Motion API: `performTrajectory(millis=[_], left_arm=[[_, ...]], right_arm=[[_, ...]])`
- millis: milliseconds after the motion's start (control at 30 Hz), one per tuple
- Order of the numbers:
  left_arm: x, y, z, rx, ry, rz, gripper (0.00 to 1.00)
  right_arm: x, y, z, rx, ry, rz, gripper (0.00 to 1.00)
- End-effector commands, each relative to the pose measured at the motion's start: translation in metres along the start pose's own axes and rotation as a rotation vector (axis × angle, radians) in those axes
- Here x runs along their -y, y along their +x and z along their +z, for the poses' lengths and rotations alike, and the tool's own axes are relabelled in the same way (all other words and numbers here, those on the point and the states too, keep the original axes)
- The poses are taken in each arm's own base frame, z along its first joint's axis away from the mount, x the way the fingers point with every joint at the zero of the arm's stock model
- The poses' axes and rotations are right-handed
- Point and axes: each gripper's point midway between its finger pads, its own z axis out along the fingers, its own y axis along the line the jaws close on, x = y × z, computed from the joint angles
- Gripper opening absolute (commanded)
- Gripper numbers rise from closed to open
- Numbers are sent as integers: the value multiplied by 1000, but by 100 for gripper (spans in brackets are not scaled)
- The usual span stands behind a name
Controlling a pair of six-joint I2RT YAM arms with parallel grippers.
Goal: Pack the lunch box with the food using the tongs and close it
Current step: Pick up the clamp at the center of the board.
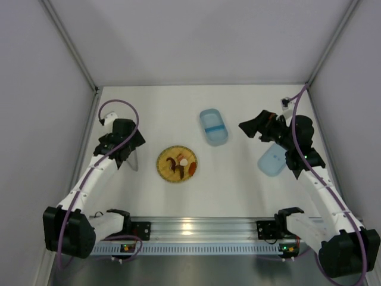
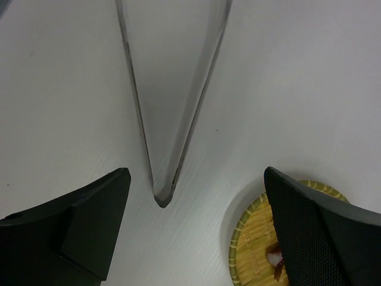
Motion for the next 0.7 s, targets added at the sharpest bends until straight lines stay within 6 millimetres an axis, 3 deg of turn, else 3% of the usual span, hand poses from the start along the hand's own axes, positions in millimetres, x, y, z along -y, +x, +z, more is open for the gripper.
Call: performTrajectory(millis=[0,167,467,667], left_arm=[[-19,14,15,-4,-114,-59,99],[-32,41,35,-35,-166,-55,99],[-45,63,67,-86,-172,-27,99],[-27,61,87,-84,-80,-27,99]], right_arm=[[-5,-3,-4,2,-29,-12,100],[-6,-2,-4,-17,-26,-11,99],[-3,2,-2,-24,-27,0,99],[-4,3,1,-39,-38,3,99]])
